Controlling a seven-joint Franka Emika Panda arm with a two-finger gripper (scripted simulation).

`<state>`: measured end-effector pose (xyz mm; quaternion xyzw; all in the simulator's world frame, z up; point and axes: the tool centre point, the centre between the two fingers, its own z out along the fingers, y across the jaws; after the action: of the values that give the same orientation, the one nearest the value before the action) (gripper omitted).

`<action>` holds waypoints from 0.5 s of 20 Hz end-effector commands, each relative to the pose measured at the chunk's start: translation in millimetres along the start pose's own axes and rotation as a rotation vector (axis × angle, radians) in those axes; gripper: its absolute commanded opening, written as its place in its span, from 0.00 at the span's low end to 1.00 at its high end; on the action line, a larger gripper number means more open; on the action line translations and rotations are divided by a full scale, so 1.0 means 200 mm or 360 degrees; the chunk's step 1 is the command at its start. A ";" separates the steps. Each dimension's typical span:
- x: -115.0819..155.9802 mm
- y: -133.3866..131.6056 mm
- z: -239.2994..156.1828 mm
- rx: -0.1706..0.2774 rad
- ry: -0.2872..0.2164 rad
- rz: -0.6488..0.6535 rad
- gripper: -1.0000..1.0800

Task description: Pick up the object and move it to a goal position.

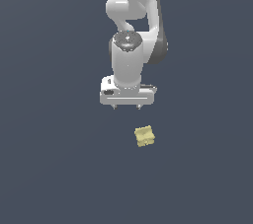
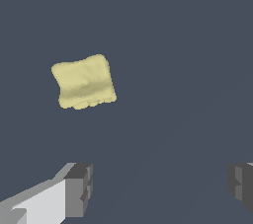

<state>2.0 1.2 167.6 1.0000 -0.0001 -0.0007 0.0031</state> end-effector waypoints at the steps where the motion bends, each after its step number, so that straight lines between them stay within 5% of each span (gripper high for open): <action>1: 0.00 0.00 0.00 0.0000 0.0000 0.0000 0.96; 10: 0.03 -0.04 0.00 -0.0041 0.0013 -0.0060 0.96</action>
<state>6.4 8.4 166.7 0.9998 0.0156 0.0025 0.0136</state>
